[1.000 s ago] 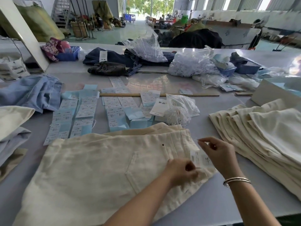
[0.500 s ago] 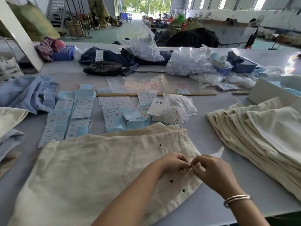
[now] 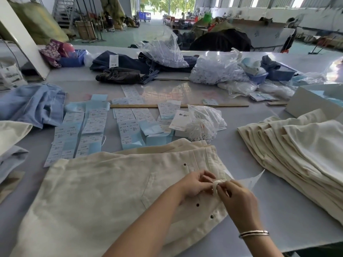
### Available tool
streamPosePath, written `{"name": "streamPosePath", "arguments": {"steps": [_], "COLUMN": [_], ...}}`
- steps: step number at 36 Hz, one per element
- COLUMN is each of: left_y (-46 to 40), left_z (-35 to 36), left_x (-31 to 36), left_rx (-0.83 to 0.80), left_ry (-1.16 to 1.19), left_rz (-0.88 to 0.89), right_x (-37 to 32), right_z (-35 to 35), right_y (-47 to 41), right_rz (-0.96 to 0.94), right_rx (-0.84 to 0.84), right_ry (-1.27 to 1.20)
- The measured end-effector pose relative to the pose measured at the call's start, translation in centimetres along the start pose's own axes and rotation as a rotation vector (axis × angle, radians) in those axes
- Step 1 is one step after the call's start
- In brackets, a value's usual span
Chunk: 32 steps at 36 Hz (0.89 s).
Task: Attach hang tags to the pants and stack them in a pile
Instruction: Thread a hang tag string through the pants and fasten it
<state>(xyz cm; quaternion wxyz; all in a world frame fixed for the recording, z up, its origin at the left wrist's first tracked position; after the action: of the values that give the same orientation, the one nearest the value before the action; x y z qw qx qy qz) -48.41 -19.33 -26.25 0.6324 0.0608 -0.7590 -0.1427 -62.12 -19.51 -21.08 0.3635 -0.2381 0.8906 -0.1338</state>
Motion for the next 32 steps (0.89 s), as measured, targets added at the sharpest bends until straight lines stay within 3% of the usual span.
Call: {"name": "streamPosePath", "arguments": {"steps": [5, 18, 24, 26, 32], "left_y": [0.0, 1.0, 1.1, 1.3, 1.8], "left_z": [0.1, -0.4, -0.5, -0.7, -1.5], "left_x": [-0.1, 0.1, 0.1, 0.2, 0.2], "left_rx": [0.025, 0.100, 0.160, 0.187, 0.280], "left_ry": [-0.067, -0.075, 0.047, 0.129, 0.350], "left_rz": [0.028, 0.066, 0.002, -0.030, -0.074], "right_x": [0.0, -0.3, -1.1, -1.0, -0.8], "right_z": [0.3, 0.0, -0.6, -1.8, -4.9], "right_y": [0.5, 0.3, -0.4, -0.7, -2.2], "right_rz": [-0.028, -0.030, -0.072, -0.024, 0.164], "right_rx": [0.055, -0.006, -0.172, -0.169, 0.045], "right_ry": [-0.085, -0.090, -0.141, -0.238, -0.651]}}
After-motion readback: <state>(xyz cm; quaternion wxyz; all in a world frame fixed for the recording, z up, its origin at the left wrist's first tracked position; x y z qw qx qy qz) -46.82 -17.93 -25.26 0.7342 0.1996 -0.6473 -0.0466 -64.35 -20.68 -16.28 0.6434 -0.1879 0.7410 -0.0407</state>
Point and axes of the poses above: each hand's wrist, its own y-axis away from the middle knuckle, its own z-axis out of the palm, x = y × z, the point moved 6 cm from there along -y, towards the middle knuckle, and after that the axes turned 12 degrees about -y, right-handed, at the moved point
